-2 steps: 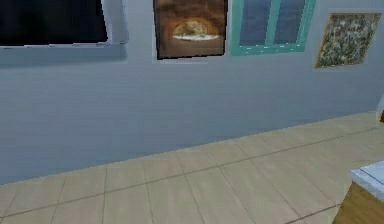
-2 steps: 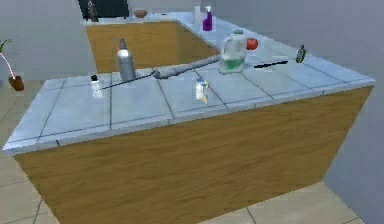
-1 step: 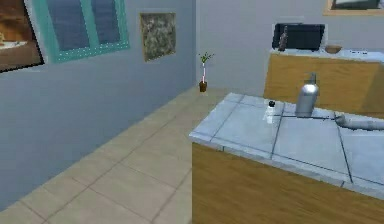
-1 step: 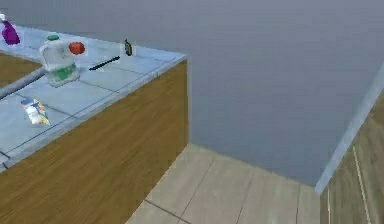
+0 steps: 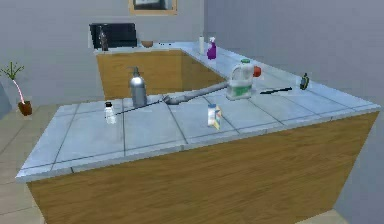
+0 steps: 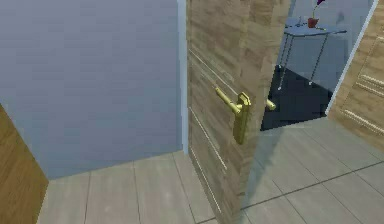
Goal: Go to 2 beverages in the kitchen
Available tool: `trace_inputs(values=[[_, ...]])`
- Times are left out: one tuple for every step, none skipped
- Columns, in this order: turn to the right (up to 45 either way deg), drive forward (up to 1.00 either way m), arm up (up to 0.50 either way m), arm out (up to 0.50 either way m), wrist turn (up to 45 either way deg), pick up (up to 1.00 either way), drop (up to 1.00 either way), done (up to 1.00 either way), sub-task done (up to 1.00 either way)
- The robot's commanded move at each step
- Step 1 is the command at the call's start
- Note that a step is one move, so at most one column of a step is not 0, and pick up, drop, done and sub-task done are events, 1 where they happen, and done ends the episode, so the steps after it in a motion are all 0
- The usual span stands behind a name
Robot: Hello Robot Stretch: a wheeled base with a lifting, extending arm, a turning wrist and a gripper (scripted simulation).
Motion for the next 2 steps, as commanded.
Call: trace_inputs(values=[[12.0, 0.0, 0.0, 0.0, 0.0, 0.0, 0.0, 0.0, 0.0], [0.0, 0.0, 0.0, 0.0, 0.0, 0.0, 0.0, 1.0, 0.0]])
